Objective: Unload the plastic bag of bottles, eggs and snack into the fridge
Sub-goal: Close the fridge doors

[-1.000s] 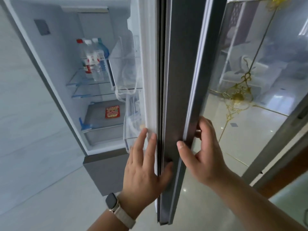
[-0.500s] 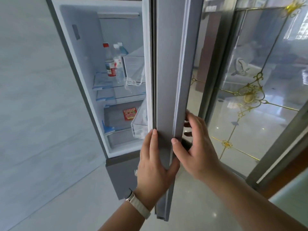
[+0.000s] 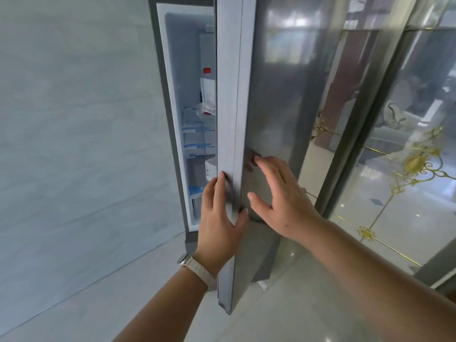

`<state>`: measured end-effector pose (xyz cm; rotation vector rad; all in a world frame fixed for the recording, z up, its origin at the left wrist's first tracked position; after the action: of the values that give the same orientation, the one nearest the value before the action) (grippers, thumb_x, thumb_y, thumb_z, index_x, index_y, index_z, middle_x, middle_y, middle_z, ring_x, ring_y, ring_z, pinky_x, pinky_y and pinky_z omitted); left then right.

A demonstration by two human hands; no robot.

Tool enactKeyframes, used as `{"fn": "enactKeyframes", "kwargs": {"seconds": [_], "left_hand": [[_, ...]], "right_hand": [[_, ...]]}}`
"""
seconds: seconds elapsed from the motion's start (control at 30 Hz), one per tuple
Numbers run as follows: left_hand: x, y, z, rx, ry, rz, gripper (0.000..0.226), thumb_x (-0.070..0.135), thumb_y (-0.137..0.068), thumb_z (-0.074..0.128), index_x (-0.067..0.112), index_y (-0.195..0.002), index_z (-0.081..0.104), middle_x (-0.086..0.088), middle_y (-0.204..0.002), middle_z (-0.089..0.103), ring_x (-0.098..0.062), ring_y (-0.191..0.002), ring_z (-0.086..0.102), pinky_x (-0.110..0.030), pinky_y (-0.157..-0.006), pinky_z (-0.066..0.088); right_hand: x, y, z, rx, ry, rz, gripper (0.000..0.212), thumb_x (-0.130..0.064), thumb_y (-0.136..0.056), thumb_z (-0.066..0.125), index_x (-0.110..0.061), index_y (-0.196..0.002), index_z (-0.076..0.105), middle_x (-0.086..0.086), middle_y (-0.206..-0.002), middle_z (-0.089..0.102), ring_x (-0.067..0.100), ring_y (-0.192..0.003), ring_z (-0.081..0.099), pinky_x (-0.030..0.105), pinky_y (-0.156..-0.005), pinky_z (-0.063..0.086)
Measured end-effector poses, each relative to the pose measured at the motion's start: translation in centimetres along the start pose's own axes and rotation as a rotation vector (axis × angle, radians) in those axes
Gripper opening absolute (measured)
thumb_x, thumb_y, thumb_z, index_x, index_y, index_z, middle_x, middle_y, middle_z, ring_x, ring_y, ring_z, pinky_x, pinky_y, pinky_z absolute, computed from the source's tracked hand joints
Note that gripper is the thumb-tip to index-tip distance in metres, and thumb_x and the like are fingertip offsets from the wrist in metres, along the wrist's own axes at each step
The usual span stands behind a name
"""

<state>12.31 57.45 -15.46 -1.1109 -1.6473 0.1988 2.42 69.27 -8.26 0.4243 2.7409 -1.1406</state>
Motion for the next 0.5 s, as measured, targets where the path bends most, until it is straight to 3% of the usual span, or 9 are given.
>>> {"fn": "enactKeyframes", "kwargs": {"seconds": [0.13, 0.2, 0.33, 0.4, 0.5], "left_hand": [[-1.3, -1.3, -1.5, 0.035, -0.088, 0.009, 0.081, 0.019, -0.09, 0.07, 0.027, -0.156, 0.024, -0.002, -0.158, 0.027, -0.019, -0.145, 0.033, -0.004, -0.109, 0.027], [-1.7, -2.2, -2.0, 0.078, -0.12, 0.01, 0.077, 0.015, -0.09, 0.069, 0.02, -0.155, 0.028, -0.006, -0.156, 0.032, -0.017, -0.145, 0.032, -0.002, -0.109, 0.022], [-3.2, -4.3, -2.2, 0.15, -0.148, -0.02, 0.076, 0.014, -0.089, 0.069, 0.02, -0.154, 0.029, -0.003, -0.152, 0.038, -0.016, -0.141, 0.039, -0.018, -0.113, 0.035], [-4.0, -5.2, -2.0, 0.186, -0.121, -0.084, 0.079, 0.019, -0.088, 0.069, 0.026, -0.154, 0.027, 0.007, -0.149, 0.038, -0.013, -0.138, 0.043, -0.034, -0.109, 0.046], [-5.4, -6.6, -1.4, 0.252, -0.102, -0.174, 0.083, 0.022, -0.086, 0.07, 0.032, -0.155, 0.024, 0.014, -0.146, 0.038, -0.009, -0.135, 0.044, -0.044, -0.102, 0.052]], "right_hand": [[1.0, -2.7, 2.6, 0.046, 0.056, -0.104, 0.059, -0.036, -0.09, 0.06, -0.012, -0.141, 0.041, 0.015, -0.144, 0.039, 0.03, -0.131, 0.041, 0.05, -0.099, 0.049], [1.8, -4.1, 4.1, 0.065, 0.068, -0.161, 0.059, -0.036, -0.091, 0.061, -0.014, -0.141, 0.04, 0.015, -0.146, 0.036, 0.035, -0.134, 0.041, 0.055, -0.1, 0.048], [3.8, -7.0, 7.0, 0.16, 0.057, -0.259, 0.056, -0.034, -0.09, 0.063, -0.014, -0.138, 0.043, 0.015, -0.145, 0.035, 0.038, -0.132, 0.042, 0.054, -0.105, 0.041], [4.8, -8.3, 8.3, 0.194, 0.062, -0.31, 0.056, -0.033, -0.089, 0.064, -0.014, -0.137, 0.045, 0.015, -0.144, 0.036, 0.038, -0.132, 0.042, 0.052, -0.107, 0.039], [6.2, -10.2, 10.1, 0.198, 0.081, -0.387, 0.055, -0.033, -0.087, 0.067, -0.014, -0.135, 0.049, 0.014, -0.145, 0.035, 0.037, -0.133, 0.04, 0.054, -0.108, 0.038]]}}
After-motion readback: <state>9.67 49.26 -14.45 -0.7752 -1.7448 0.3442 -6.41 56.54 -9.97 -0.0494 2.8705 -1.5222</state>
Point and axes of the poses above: each hand's wrist, its own y-axis away from the middle knuckle, its own z-axis out of the palm, x = y × z, the point moved 2 cm from there along -y, towards the middle knuckle
